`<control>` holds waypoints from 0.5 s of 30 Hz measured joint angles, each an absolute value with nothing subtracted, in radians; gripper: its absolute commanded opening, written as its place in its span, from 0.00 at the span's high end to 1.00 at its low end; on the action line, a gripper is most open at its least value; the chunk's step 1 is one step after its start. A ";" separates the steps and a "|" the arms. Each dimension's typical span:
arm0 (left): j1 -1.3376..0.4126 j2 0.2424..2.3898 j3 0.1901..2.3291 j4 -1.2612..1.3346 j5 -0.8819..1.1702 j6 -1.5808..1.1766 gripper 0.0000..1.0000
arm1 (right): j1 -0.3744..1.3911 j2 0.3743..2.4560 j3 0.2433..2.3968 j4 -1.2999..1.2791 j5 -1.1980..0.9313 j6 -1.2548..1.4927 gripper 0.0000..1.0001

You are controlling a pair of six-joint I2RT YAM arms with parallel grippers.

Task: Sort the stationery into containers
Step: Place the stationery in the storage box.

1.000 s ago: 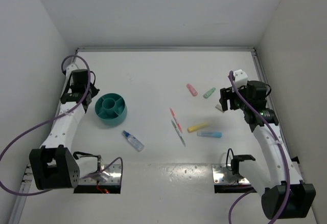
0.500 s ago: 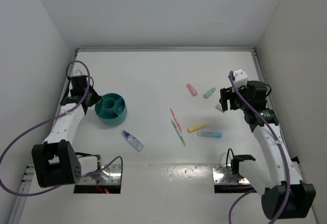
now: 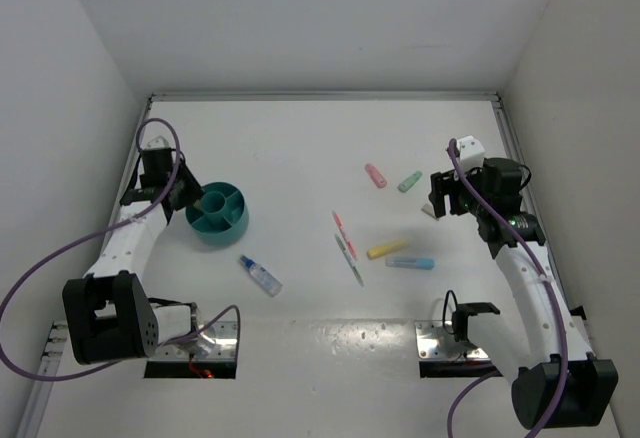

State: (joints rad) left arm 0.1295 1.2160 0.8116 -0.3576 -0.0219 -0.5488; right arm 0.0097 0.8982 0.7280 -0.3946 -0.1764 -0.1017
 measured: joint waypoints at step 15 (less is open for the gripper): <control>0.078 0.989 0.778 -0.289 0.028 -0.505 0.37 | 0.010 1.034 0.767 -0.352 -0.012 -0.138 0.77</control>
State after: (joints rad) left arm 0.0784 0.9890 0.7784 -0.2890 0.0280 -0.5049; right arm 0.0105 1.0344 0.7670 -0.3523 -0.0124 -0.1383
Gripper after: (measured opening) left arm 0.372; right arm 0.090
